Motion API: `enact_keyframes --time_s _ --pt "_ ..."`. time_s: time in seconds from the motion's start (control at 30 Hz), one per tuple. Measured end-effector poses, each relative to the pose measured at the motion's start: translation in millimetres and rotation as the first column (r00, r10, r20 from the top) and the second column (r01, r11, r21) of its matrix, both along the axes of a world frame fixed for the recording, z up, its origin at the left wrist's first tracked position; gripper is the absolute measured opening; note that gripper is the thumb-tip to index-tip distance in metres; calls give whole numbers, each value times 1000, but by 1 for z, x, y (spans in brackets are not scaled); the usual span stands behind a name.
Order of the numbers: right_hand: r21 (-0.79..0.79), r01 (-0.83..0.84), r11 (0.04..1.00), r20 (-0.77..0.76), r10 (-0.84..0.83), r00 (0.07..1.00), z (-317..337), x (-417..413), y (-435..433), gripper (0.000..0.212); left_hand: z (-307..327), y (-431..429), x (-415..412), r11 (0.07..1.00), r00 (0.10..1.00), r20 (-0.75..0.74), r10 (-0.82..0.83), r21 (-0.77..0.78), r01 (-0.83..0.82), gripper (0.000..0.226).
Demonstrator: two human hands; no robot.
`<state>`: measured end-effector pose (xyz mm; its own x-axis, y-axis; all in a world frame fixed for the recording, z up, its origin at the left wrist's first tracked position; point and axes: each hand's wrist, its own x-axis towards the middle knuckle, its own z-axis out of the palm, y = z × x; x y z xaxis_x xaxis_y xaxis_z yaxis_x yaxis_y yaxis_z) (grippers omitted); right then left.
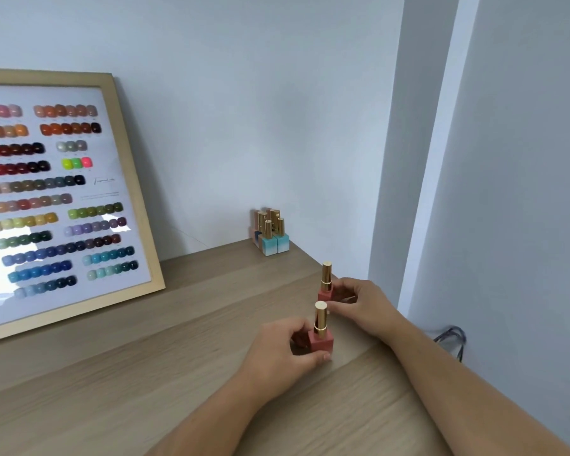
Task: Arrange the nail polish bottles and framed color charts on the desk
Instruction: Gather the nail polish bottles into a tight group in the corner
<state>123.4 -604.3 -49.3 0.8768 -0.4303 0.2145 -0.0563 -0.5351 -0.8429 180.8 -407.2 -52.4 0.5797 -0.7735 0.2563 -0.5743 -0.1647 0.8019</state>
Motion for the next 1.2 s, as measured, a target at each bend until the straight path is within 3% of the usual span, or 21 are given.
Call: enact_keyframes --time_s 0.17,0.37,0.8,1.2 --pt "20 91 996 66 -92 994 -3 2 -3 19 -3 4 12 998 997 -76 19 -61 -24 20" --pt "18 195 981 132 -196 972 -2 25 -5 15 -2 -1 51 971 969 -104 223 -70 -230 20" --pt "9 253 968 109 -252 962 -5 133 -1 22 7 -64 145 869 869 -36 494 -18 -495 22" --pt "2 333 943 130 -331 935 -4 176 -26 23 4 -102 179 871 871 24 491 -10 -491 28"
